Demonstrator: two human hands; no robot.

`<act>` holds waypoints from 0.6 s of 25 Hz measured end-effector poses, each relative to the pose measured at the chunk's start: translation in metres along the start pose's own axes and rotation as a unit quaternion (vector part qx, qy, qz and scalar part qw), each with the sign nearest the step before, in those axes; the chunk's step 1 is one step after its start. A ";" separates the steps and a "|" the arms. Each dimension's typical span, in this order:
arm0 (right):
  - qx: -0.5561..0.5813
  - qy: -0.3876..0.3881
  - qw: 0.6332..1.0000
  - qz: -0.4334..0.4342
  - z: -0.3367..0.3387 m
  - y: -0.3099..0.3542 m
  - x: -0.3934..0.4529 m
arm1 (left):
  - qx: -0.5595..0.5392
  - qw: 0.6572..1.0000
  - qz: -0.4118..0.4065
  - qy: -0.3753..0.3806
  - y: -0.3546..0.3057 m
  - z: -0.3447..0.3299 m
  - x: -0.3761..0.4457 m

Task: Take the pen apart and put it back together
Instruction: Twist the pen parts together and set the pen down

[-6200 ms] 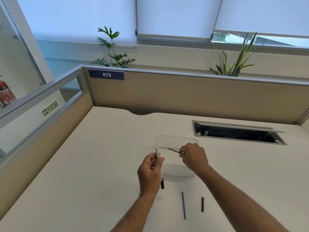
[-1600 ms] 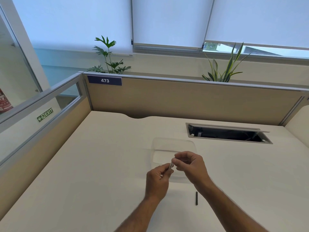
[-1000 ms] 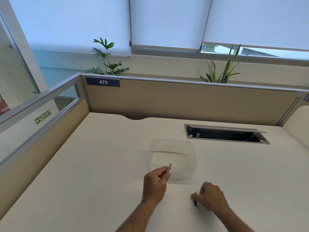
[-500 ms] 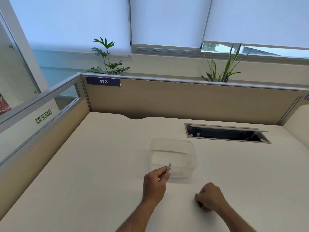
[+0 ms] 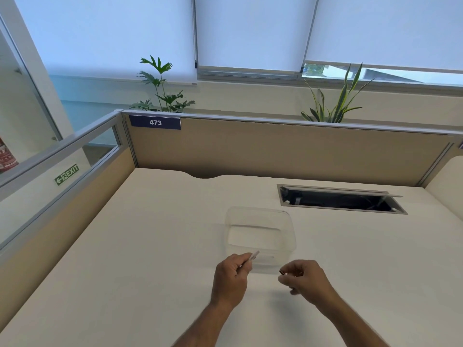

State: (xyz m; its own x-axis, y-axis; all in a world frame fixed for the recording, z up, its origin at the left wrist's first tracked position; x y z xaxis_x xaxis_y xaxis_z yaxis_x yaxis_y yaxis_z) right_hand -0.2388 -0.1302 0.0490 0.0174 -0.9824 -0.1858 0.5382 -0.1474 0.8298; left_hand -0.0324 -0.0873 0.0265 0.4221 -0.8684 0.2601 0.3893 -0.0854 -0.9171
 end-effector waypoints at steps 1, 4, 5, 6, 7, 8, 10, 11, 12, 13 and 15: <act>0.002 -0.003 1.000 0.014 -0.001 0.005 -0.001 | 0.011 1.000 -0.015 0.009 -0.001 0.001 -0.001; -0.013 -0.018 0.997 0.078 -0.004 0.020 -0.001 | 0.043 0.998 -0.039 0.039 -0.005 0.002 -0.004; -0.016 -0.018 0.995 0.097 -0.005 0.024 -0.002 | 0.055 0.996 -0.042 0.049 -0.005 0.002 -0.005; -0.014 -0.019 0.993 0.112 -0.005 0.028 -0.002 | 0.067 0.995 -0.046 0.059 -0.005 0.002 -0.006; -0.010 -0.023 0.992 0.122 -0.005 0.030 -0.002 | 0.078 0.993 -0.051 0.067 -0.005 0.002 -0.006; -0.004 -0.031 0.991 0.129 -0.005 0.032 -0.002 | 0.091 0.991 -0.059 0.075 -0.005 0.002 -0.007; 0.004 -0.042 0.989 0.143 -0.004 0.033 -0.002 | 0.111 0.988 -0.073 0.083 -0.007 0.002 -0.008; 0.005 -0.043 0.988 0.151 -0.004 0.034 -0.002 | 0.117 0.986 -0.080 0.084 -0.008 0.002 -0.009; 0.005 -0.043 0.987 0.158 -0.004 0.034 -0.003 | 0.121 0.985 -0.086 0.083 -0.010 0.002 -0.009; 0.006 -0.042 0.986 0.164 -0.004 0.034 -0.003 | 0.126 0.984 -0.092 0.083 -0.010 0.002 -0.010; 0.004 -0.040 0.984 0.176 -0.005 0.033 -0.004 | 0.134 0.982 -0.102 0.085 -0.011 0.001 -0.009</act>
State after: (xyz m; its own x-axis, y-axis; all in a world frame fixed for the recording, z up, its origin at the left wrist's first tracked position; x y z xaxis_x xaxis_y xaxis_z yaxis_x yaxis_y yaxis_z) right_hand -0.2170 -0.1310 0.0748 0.1341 -0.9786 0.1558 0.5040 0.2027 0.8396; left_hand -0.0397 -0.0776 0.0344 0.1796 -0.9172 0.3557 0.6625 -0.1545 -0.7330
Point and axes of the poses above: each hand's wrist, its own x-axis towards the middle knuckle, its own z-axis out of the back of the hand, y = z × x, the point moved 3 cm from there along x, towards the middle knuckle, and after that the axes turned 9 degrees about -y, right-handed, at the moved point
